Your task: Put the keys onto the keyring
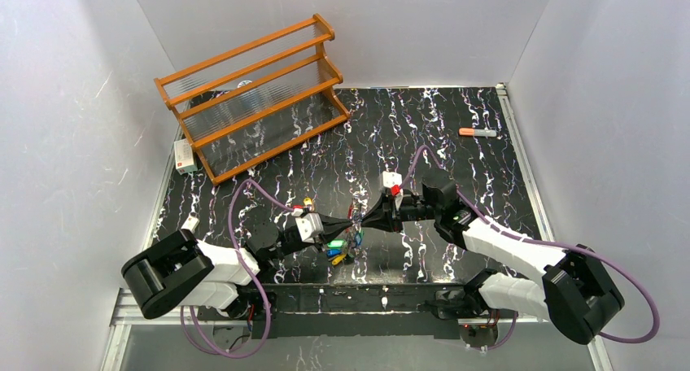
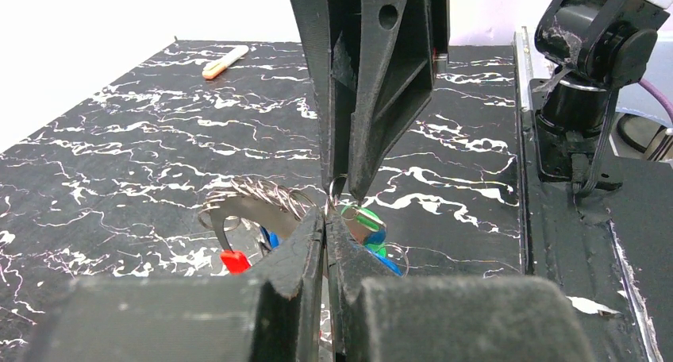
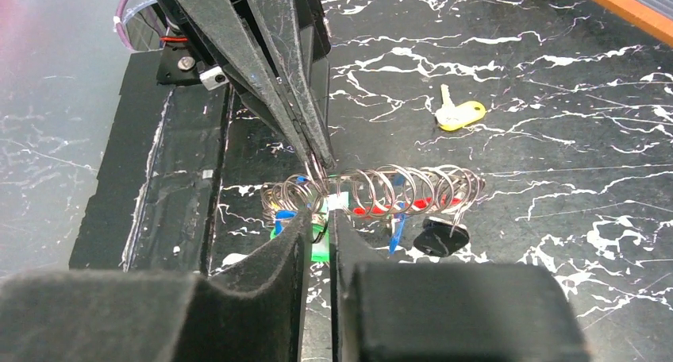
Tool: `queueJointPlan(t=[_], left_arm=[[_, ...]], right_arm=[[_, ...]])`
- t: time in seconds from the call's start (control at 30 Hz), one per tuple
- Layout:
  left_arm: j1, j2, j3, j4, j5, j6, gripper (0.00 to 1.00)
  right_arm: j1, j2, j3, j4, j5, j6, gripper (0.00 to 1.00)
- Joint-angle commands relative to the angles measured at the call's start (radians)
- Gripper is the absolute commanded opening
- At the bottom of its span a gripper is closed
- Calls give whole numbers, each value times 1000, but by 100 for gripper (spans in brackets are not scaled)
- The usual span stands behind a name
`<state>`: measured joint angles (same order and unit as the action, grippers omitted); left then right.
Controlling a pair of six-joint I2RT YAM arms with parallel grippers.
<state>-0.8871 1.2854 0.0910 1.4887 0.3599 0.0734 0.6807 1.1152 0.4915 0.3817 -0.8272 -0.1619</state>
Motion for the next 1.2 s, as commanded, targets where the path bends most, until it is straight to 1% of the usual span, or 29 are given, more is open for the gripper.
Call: queueJointPlan(t=[0.0,0.07,0.13,0.17,0.3,0.53,0.73,0.9,0.93,1.03,1.17], left_arm=[[-6,-8,-8,76,6,2,0],[-5,-9,-10,76,4,4,0],[-5,-9,-10,76,4,5,0],[-5,-10,-10,76,4,5,0],[-4,-17,-10,76,7,9,0],[-5,-27,-13,79,13,8,0],[-5,-32,-15,81,10,9,0],[-6,-29,-14,83,12,9,0],[-5,-29,-14,82,12,9,0],[-5,-30,-16,82,10,9,0],[-4,-31,-20,82,6,10,0]], right_arm=[[-3,9,28,22,-27,-10,18],[-3,9,28,19,-32,-11,11],[-2,6,26,14,-29,-10,2],[-3,5,23,11,-24,-11,1],[-3,4,0,4,8,-13,1],[-3,37,-15,13,19,-6,1],[-3,131,41,-18,-30,7,1],[-3,176,70,-9,-51,35,1],[-3,178,70,-3,-50,43,5],[-3,168,68,2,-38,51,29],[-3,101,40,3,9,38,50]])
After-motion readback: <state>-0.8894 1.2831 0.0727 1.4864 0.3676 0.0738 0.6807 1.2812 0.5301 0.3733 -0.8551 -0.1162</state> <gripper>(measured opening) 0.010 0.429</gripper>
